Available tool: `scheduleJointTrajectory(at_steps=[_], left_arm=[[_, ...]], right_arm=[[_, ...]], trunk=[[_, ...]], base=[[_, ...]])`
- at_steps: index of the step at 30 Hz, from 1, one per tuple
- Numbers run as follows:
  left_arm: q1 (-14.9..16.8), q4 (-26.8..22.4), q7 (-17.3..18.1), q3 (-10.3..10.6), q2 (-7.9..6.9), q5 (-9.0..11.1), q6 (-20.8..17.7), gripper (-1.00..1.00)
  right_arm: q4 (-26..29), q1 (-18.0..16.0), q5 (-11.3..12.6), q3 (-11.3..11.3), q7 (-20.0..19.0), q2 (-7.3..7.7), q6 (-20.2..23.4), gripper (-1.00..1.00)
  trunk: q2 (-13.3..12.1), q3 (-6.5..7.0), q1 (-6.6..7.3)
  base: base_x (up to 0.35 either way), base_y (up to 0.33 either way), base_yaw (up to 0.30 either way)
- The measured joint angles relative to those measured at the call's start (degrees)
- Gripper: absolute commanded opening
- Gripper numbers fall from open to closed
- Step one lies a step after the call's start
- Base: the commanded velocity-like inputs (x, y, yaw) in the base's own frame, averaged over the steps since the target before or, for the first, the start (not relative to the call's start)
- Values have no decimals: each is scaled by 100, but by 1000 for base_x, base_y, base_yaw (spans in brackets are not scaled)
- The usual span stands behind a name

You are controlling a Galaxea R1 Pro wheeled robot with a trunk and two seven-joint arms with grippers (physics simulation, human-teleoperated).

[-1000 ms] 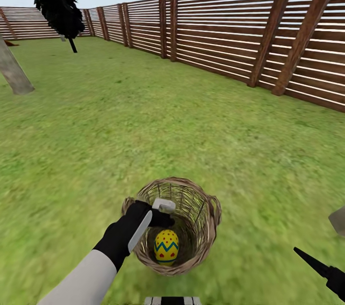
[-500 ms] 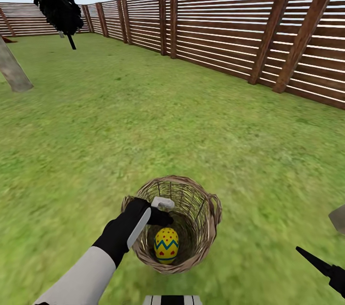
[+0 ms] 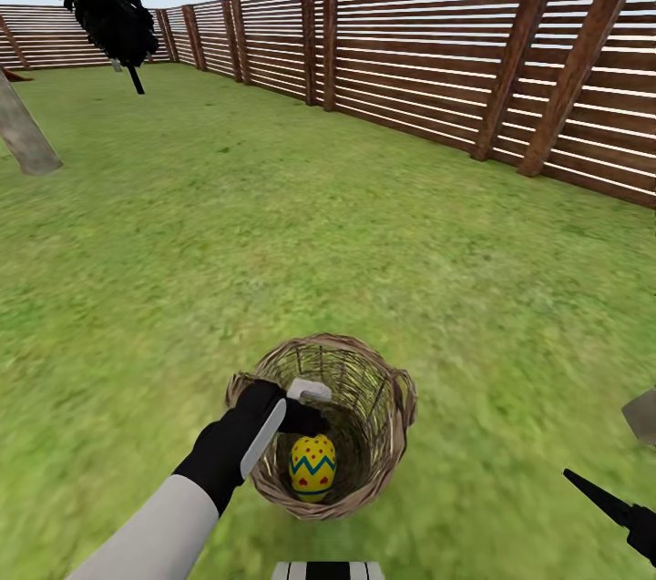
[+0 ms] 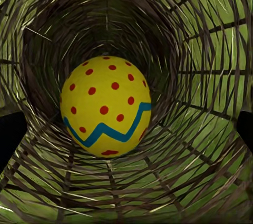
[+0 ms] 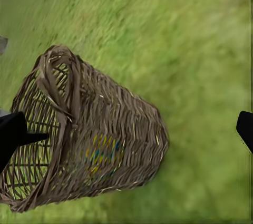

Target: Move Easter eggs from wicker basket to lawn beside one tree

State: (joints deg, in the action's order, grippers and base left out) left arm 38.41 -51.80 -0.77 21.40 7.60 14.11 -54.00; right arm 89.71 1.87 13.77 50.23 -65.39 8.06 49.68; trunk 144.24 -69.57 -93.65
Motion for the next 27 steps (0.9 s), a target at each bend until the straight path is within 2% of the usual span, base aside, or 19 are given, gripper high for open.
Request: scheduleJointTrajectory(at_steps=[4,5,6,27], left_arm=[[-15,-14,-1,-1,-2,-3,-129,100],[-17,-17,-2,-1,-3,-3,-398,100],[-19,-19,-3,0,-3,-3,-417,100],[-22,-16,-10,-4,-4,-13,-425,100]], right_arm=[[-1,3,1,1,-4,4,1,100],[-1,3,1,1,-5,6,2,100],[-1,3,1,2,-5,7,2,100],[0,4,1,2,-6,1,2,100]], trunk=[[0,0,0],[0,0,0],[0,0,0],[0,0,0]], base=[[0,-83,0],[0,-28,0],[0,-18,0],[0,-108,0]])
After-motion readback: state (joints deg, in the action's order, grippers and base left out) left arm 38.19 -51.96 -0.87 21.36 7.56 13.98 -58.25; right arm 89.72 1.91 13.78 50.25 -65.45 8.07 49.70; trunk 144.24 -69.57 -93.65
